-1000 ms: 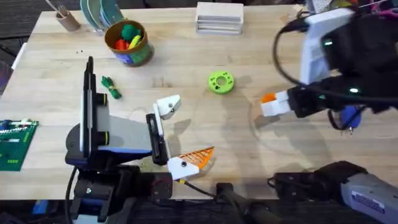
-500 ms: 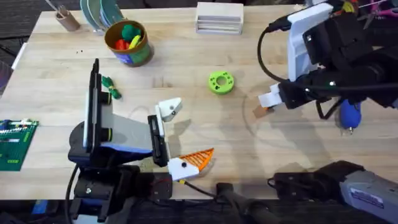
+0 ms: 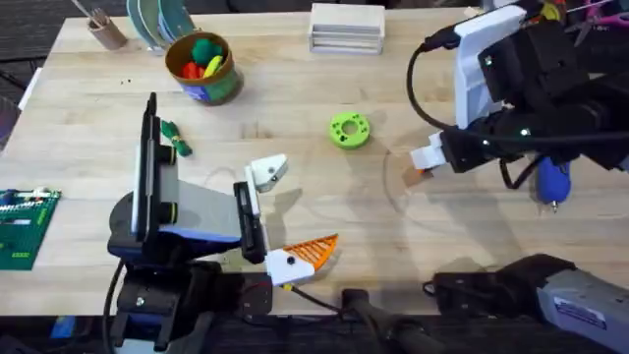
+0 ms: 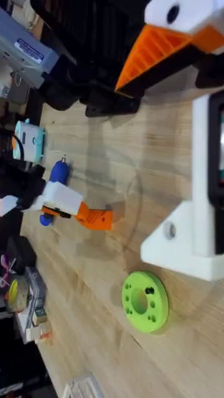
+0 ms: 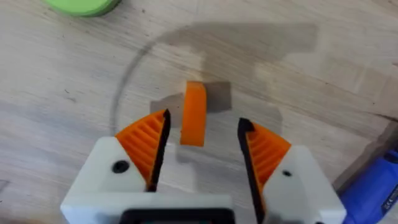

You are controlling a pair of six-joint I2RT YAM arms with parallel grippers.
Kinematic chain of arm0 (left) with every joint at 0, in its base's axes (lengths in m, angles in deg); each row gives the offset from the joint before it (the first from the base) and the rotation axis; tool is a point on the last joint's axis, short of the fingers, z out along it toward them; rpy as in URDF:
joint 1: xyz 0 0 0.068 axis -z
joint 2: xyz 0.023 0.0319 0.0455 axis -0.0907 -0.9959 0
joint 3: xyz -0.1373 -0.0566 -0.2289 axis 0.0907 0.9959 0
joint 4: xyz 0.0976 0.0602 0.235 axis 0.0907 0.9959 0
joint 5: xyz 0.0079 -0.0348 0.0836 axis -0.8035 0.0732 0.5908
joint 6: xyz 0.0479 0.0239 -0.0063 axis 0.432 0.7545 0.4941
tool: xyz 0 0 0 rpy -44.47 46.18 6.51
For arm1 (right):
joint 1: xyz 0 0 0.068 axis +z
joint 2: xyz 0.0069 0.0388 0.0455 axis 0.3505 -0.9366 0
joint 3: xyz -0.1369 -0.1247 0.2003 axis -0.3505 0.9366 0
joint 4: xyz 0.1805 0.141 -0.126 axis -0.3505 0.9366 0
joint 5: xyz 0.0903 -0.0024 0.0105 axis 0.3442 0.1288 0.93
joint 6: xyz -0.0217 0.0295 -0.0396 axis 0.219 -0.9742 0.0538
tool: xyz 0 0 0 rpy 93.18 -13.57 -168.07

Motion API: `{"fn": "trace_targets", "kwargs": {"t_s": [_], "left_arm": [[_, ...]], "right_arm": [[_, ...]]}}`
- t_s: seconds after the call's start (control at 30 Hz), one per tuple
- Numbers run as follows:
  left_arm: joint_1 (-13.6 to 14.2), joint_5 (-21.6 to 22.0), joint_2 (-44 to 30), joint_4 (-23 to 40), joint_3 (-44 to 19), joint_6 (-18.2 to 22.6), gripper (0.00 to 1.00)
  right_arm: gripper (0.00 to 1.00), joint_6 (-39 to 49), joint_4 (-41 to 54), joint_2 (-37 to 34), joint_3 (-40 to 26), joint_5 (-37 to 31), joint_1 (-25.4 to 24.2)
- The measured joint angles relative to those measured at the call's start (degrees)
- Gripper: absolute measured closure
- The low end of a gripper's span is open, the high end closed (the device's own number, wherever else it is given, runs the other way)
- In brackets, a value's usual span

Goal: Pick up the gripper from the table and insert it into the empty holder that is missing its gripper. Then pick up a screw, insert it into the mounting hole, and use the screwdriver to tighten it. Finally, clean up the table by picking up the vegetable and placing it into the bucket.

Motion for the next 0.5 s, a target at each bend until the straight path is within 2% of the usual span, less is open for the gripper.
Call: {"fn": "trace_targets", "kwargs": {"t_s": [0.2,0.33,0.5], "left_arm": [[0.00,0.00,0.01,0.01,0.00,0.00,0.009],[0.00,0.00,0.01,0.01,0.00,0.00,0.008],[0.00,0.00,0.01,0.01,0.00,0.00,0.008]], "right_arm": [[0.316,0.12,0.04,-2.10,0.00,0.02,0.00],[0.460,0.12,0.26,-3.10,0.00,0.02,0.00],[0.588,0.15,-0.12,-3.10,0.00,0.03,0.00]]}}
